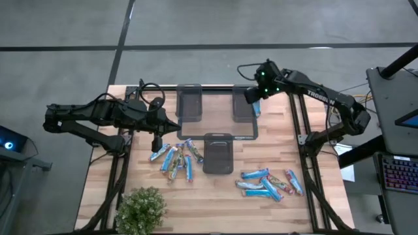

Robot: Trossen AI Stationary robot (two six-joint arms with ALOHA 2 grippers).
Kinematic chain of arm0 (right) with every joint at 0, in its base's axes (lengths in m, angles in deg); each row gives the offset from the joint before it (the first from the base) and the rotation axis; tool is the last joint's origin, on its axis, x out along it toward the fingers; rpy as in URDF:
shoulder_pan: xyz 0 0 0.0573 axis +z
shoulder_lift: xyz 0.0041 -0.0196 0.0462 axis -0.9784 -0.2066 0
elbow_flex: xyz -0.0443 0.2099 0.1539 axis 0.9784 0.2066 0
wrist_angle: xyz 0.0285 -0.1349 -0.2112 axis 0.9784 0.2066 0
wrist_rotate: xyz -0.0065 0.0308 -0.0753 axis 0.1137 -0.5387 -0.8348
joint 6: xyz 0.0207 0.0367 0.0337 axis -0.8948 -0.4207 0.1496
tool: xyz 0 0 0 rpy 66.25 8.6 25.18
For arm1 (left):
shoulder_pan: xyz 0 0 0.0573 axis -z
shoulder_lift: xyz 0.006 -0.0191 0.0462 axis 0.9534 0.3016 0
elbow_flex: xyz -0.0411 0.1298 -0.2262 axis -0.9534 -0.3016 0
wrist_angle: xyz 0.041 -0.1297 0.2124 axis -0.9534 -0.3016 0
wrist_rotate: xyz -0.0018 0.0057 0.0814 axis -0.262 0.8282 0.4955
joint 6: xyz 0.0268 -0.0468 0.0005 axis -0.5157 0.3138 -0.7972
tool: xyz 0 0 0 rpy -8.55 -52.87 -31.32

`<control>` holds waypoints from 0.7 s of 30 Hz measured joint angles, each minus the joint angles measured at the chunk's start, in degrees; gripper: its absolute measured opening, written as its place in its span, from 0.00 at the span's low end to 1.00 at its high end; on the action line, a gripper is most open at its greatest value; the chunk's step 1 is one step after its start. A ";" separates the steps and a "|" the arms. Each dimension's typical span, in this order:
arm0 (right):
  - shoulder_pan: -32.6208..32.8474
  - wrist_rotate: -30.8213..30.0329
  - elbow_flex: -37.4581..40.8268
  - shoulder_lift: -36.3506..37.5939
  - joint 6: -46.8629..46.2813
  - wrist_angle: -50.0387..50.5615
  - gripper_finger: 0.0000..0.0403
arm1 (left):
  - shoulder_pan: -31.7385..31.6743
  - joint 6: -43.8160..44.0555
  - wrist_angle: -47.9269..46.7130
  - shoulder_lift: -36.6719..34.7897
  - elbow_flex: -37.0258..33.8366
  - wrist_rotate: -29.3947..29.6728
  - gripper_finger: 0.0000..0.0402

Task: Pick and place Granola Bars by type
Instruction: Put the yellow granola bar into the right black bin

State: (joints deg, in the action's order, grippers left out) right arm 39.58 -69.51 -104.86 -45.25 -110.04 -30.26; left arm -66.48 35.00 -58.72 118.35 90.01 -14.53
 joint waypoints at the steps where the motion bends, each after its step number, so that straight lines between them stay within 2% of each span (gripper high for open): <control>1: -0.01 0.01 0.00 -0.15 -0.99 -0.96 0.17 | 0.00 0.00 -0.01 0.00 0.00 0.00 0.00; 21: -2.75 -0.19 -0.66 -13.98 -6.99 -7.37 0.17 | 0.00 0.31 0.00 0.00 0.00 0.00 0.00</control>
State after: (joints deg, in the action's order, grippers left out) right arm 36.83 -69.70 -105.52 -59.23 -117.02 -37.63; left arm -66.48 35.31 -58.72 118.35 90.01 -14.53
